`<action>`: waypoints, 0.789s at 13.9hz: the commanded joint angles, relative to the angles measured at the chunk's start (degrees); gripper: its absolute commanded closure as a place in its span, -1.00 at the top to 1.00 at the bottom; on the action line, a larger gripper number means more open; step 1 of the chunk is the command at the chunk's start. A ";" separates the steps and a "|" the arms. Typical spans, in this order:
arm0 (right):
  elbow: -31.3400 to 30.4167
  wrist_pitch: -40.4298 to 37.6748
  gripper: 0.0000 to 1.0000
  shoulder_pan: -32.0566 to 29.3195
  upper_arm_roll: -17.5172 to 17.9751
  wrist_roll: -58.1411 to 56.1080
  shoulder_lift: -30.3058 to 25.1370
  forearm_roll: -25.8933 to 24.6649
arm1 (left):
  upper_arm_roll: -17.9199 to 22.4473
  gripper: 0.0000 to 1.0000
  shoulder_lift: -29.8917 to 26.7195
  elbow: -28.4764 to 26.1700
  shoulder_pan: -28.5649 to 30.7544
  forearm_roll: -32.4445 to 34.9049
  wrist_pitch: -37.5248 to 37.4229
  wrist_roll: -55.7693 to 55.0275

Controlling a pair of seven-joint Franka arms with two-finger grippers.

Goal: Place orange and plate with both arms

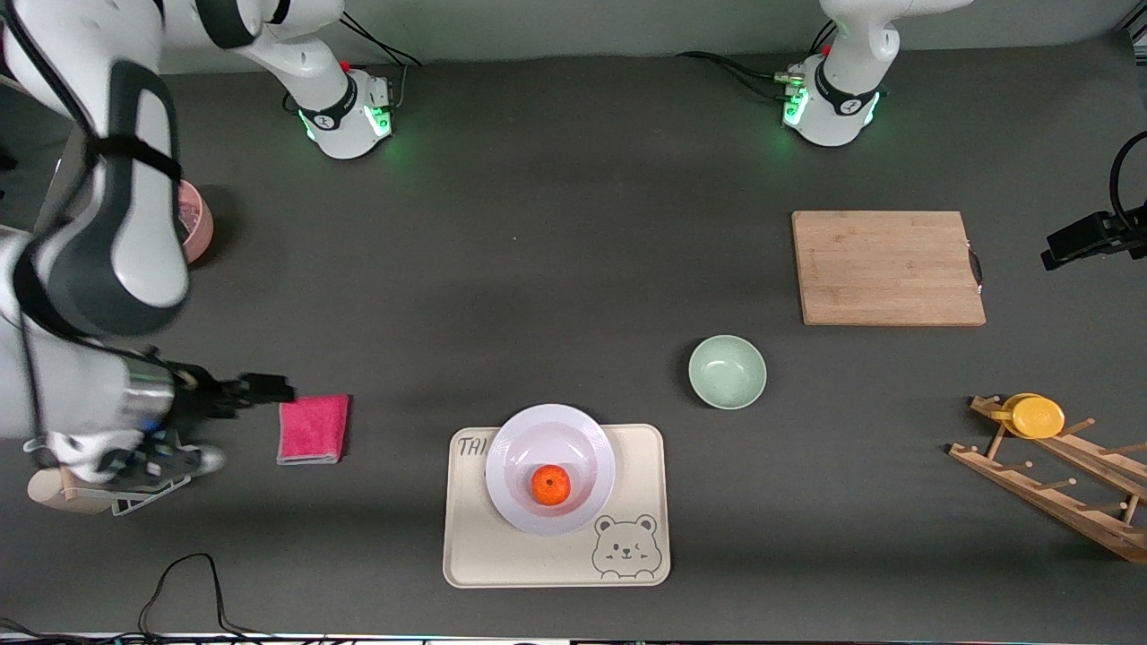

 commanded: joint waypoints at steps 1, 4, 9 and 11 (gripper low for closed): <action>-15.71 0.93 1.00 -1.26 1.53 4.37 -14.96 -7.25 | -0.22 1.00 -3.65 -5.02 0.77 -1.17 -0.01 1.98; -23.11 1.11 1.00 -5.20 5.65 9.10 -24.12 -11.57 | -0.39 1.00 -6.56 -8.57 0.33 -0.73 1.40 1.98; -27.00 1.81 1.00 -10.85 11.91 10.35 -28.71 -13.60 | -0.75 1.00 -6.13 -8.56 -1.16 0.32 1.76 2.06; -26.39 1.90 1.00 -10.76 11.82 10.27 -28.63 -15.09 | -0.75 1.00 -6.04 -8.48 -1.43 0.42 1.76 1.89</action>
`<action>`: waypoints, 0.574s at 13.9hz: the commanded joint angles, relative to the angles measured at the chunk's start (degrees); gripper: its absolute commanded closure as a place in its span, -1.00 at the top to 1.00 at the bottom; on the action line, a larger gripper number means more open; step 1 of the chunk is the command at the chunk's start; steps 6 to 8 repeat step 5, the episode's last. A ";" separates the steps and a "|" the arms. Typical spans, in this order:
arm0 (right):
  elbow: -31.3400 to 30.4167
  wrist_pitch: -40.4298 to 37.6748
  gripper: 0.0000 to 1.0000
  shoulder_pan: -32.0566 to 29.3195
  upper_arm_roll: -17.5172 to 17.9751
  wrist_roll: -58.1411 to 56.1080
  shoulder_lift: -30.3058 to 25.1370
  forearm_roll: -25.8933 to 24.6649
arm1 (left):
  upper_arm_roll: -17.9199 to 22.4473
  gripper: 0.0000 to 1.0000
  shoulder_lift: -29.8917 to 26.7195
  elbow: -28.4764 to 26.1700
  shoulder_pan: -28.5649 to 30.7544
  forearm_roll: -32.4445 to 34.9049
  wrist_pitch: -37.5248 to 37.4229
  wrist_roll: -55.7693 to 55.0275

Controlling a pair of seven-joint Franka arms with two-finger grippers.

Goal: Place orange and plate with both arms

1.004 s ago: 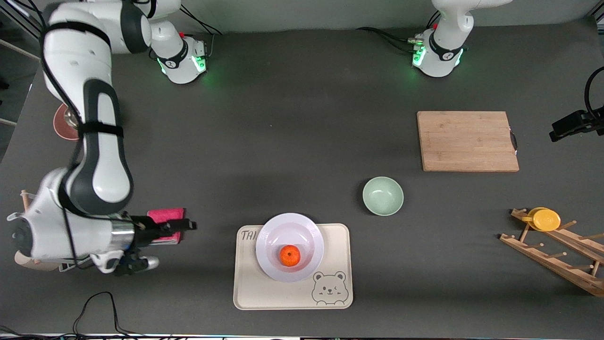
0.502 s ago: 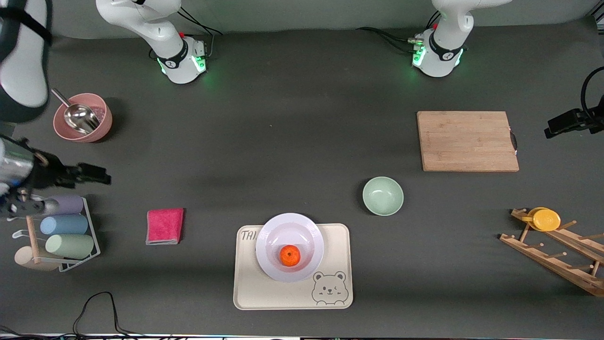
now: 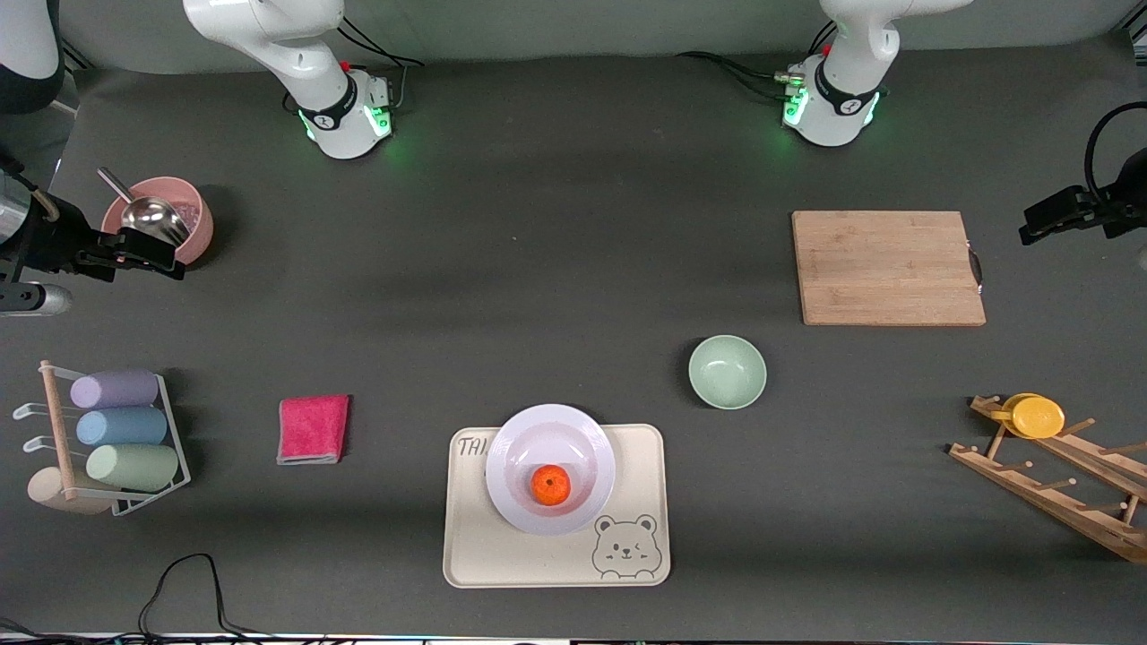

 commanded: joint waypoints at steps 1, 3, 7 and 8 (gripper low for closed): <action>-0.74 1.33 1.00 -0.61 0.75 1.49 -0.89 -4.13 | 0.27 1.00 -1.14 -1.33 -0.87 0.55 1.21 0.36; -0.73 1.33 1.00 -0.52 0.66 1.58 -0.98 -4.41 | 0.27 1.00 -0.96 -1.33 -0.87 0.55 1.21 0.36; -0.91 1.33 1.00 -0.52 0.57 1.75 -0.98 -4.41 | 0.27 1.00 -0.87 -1.16 -0.87 0.55 1.47 0.18; -0.91 1.33 1.00 -0.52 0.57 1.75 -0.98 -4.41 | 0.27 1.00 -0.87 -1.16 -0.87 0.55 1.47 0.18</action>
